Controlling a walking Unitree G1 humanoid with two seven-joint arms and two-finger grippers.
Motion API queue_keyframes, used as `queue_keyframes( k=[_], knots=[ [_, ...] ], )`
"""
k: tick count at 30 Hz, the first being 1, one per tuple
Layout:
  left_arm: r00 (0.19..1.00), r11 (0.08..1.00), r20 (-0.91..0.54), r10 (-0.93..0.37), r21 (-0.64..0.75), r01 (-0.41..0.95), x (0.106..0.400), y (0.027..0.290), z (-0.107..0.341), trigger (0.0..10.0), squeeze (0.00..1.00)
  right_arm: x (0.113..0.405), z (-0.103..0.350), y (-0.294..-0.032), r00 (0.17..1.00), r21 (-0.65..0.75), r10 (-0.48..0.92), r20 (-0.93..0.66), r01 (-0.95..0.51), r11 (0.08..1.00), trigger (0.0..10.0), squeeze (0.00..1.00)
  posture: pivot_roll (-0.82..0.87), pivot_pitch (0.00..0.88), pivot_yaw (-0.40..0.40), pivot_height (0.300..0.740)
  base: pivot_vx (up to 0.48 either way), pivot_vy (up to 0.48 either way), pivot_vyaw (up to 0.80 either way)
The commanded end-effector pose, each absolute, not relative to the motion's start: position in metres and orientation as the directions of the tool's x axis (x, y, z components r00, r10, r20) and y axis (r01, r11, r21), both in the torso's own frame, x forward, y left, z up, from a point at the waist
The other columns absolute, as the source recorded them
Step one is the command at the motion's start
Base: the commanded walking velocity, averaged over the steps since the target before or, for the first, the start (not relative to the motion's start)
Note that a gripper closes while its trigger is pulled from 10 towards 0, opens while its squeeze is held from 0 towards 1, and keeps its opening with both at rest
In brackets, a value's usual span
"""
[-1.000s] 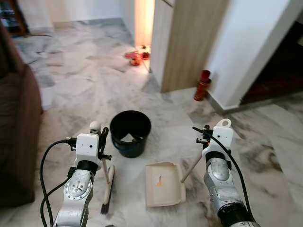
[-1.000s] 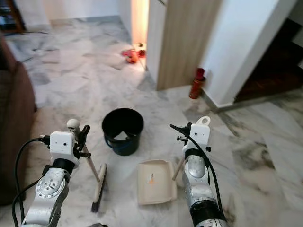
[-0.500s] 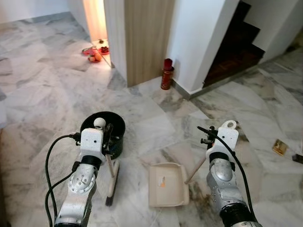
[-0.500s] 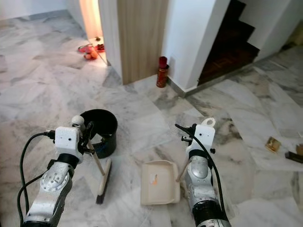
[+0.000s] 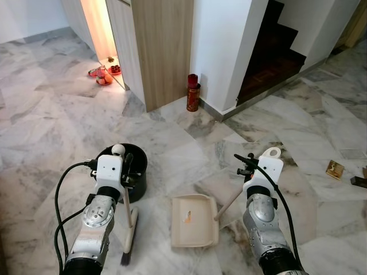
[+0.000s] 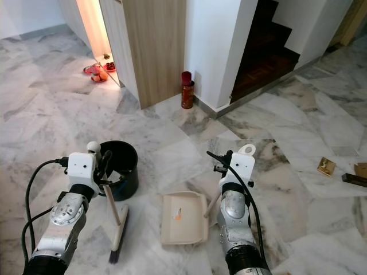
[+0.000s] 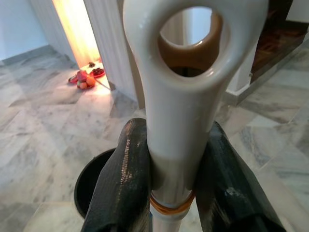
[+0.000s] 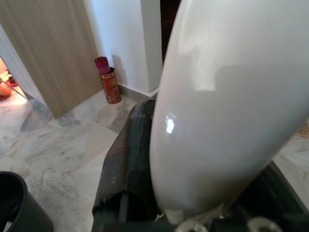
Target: Sweep floor
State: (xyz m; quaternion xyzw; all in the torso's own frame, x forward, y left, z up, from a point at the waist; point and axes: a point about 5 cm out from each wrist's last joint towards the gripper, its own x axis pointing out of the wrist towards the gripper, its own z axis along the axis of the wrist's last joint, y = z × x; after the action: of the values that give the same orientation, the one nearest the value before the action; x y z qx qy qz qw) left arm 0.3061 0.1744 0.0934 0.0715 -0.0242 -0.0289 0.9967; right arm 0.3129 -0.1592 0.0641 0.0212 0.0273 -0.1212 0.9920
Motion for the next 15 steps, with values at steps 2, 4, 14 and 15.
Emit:
queue_keyframes(
  k=[2, 4, 14, 15],
  knots=[
    [0.992, 0.987, 0.097, -0.087, 0.146, 0.072, 0.313, 0.168, 0.103, 10.0, 0.0, 0.315, 0.071, -0.168, 0.967, 0.026, -0.255, -0.013, 0.256, 0.966, 10.0, 0.0, -0.07, 0.0, 0.014, 0.74, 0.0, 0.0, -0.8],
    [0.991, 0.986, 0.098, -0.089, 0.147, 0.074, 0.314, 0.165, 0.102, 10.0, 0.0, 0.315, 0.074, -0.172, 0.967, 0.028, -0.257, 0.007, 0.256, 0.966, 10.0, 0.0, -0.08, 0.0, 0.005, 0.74, 0.0, 0.0, -0.8],
    [0.989, 0.989, 0.118, -0.093, 0.126, 0.078, 0.313, 0.152, 0.097, 10.0, 0.0, 0.314, 0.075, -0.187, 0.965, 0.023, -0.262, 0.01, 0.262, 0.965, 10.0, 0.0, -0.09, 0.0, -0.038, 0.74, 0.0, -0.175, -0.8],
    [0.988, 0.99, 0.121, -0.092, 0.118, 0.078, 0.312, 0.15, 0.097, 10.0, 0.0, 0.315, 0.077, -0.193, 0.961, 0.037, -0.277, 0.012, 0.277, 0.96, 10.0, 0.0, -0.09, 0.0, -0.052, 0.74, 0.0, 0.0, -0.8]
  ],
)
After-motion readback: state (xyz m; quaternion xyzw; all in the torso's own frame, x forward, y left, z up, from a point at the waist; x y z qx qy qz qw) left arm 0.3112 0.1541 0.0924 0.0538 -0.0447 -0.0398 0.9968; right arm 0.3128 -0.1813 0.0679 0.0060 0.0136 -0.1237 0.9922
